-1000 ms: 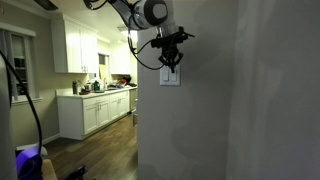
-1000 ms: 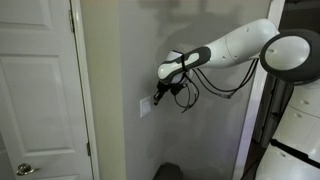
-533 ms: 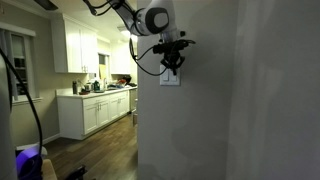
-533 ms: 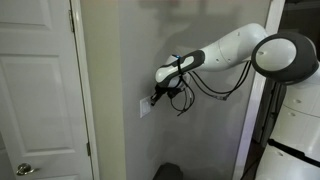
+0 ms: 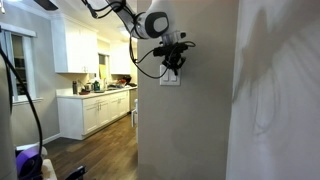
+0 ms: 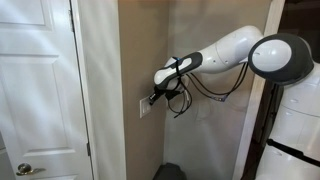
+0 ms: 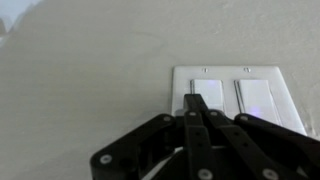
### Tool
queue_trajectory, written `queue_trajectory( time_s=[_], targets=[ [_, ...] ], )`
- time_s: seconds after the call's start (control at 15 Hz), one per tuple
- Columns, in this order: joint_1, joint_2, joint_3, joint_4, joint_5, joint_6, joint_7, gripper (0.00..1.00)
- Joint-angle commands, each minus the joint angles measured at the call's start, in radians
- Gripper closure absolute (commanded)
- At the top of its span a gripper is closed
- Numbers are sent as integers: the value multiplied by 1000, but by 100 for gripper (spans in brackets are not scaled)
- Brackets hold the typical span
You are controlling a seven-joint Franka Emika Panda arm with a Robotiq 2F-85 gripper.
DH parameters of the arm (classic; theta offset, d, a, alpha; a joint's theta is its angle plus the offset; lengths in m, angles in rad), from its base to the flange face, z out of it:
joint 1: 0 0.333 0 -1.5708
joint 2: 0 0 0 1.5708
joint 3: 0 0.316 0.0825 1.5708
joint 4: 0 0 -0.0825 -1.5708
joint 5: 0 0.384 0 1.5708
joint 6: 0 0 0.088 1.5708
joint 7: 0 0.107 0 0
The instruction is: Push the light switch on the right upwards
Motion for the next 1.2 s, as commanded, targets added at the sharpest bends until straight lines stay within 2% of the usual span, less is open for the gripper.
queue_trajectory(
  time_s=[0.0, 0.53, 1.13],
  targets=[
    [-10, -3, 15, -11, 23, 51, 16, 100],
    [-29, -32, 7, -28, -135, -69, 82, 100],
    [-26, -28, 10, -22, -117, -122, 59, 100]
  ],
)
